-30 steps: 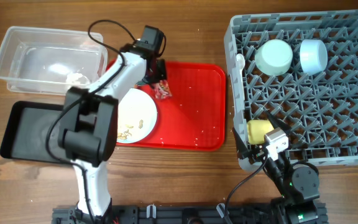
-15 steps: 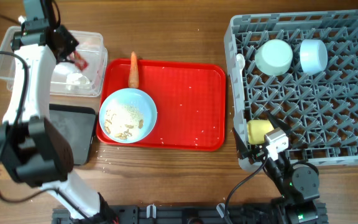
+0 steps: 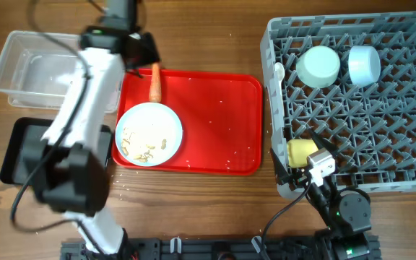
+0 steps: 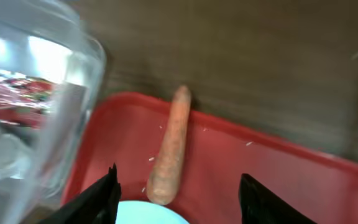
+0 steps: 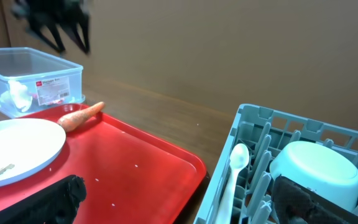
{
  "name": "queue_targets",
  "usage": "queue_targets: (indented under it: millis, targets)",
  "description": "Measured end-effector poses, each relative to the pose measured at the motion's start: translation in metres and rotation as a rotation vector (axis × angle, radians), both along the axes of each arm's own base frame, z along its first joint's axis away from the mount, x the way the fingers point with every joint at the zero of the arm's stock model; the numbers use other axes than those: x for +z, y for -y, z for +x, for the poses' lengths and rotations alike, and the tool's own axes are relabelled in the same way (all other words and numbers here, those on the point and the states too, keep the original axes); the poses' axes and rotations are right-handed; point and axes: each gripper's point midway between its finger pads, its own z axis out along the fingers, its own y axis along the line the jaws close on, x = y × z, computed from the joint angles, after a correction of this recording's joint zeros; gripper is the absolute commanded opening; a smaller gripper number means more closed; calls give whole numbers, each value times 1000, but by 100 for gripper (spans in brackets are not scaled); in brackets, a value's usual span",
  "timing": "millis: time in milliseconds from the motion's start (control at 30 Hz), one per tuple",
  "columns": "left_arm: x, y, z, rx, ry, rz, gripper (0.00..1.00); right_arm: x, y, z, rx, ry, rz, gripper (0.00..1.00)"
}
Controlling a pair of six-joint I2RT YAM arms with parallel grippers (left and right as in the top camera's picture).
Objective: Sort waste into correct bins and load items into the dishwasher rack
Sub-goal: 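Grasp the carrot with the left gripper and drop it on the black tray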
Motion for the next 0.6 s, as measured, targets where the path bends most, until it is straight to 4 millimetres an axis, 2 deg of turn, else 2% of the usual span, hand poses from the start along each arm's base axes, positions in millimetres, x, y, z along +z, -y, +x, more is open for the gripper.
queue_targets:
  millis: [67,100,133,167,267,400,533,600]
  targets:
    - [-38,8,-1,-35,-76,34,61,0,0,0,0,0,0,100]
    - [-65,8,-3,-47,-133,57,60,0,0,0,0,0,0,100]
    - [-84,6,-6,-49,-176,71,60,0,0,0,0,0,0,100]
    - [-99,5,-9,-52,-210,82,59,0,0,0,0,0,0,100]
    - [-123,3,-12,-54,-262,97,50,0,0,0,0,0,0,100]
    - [-134,3,-11,-66,-275,104,25,0,0,0,0,0,0,100]
    - [-133,1,-9,-68,-267,105,21,0,0,0,0,0,0,100]
    - [-125,-3,-5,-55,-265,103,20,0,0,0,0,0,0,100]
